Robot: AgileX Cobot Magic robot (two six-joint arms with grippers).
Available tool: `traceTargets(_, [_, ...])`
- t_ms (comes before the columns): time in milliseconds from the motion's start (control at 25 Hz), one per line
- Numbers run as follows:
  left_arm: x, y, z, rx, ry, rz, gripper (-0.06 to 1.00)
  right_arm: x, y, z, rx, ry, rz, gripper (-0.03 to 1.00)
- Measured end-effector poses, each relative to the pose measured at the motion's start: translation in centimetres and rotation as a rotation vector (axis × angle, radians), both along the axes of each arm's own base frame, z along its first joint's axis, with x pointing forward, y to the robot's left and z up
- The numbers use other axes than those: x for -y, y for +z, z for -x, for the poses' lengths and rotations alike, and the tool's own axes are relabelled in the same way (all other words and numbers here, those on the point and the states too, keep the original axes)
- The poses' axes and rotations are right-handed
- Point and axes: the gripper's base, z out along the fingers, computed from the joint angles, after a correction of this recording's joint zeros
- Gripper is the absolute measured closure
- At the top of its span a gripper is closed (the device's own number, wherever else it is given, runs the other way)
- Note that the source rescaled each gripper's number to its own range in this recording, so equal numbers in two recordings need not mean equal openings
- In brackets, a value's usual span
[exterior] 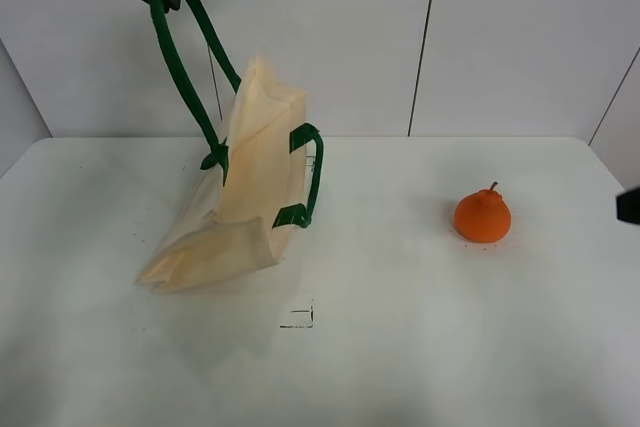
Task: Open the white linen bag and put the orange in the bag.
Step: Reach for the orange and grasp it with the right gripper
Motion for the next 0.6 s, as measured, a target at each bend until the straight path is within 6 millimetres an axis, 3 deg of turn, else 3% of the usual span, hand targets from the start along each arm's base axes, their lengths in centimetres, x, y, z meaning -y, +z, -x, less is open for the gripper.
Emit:
traceTargets(80, [0.0, -0.1, 0.0, -0.002, 0.000, 0.000, 0.94, -0.1, 0.3, -4.2, -0.074, 0.001, -0.013, -0.03])
traceTargets(160, [0.0, 0.0, 0.0, -0.002, 0.000, 0.000, 0.94, -0.2, -0.7, -8.8, -0.192, 0.008, -0.027, -0.03])
traceTargets(200, [0.0, 0.0, 0.0, -0.002, 0.000, 0.000, 0.94, -0.2, -0.7, -8.8, -0.192, 0.008, -0.027, -0.03])
traceTargets(320, [0.0, 0.0, 0.0, -0.001, -0.002, -0.002, 0.94, -0.4, -2.2, -14.6, -0.317, 0.016, -0.036, -0.03])
traceTargets(360, [0.0, 0.0, 0.0, -0.001, -0.002, -0.002, 0.94, -0.4, -3.0, -16.5, -0.354, 0.018, -0.037, -0.03])
traceTargets(400, [0.0, 0.0, 0.0, -0.001, -0.003, -0.002, 0.94, -0.4, -4.8, -19.7, -0.419, 0.020, -0.037, -0.03])
traceTargets(600, [0.0, 0.0, 0.0, -0.001, -0.003, -0.002, 0.94, -0.4, -10.4, -25.5, -0.538, 0.019, -0.039, -0.03])
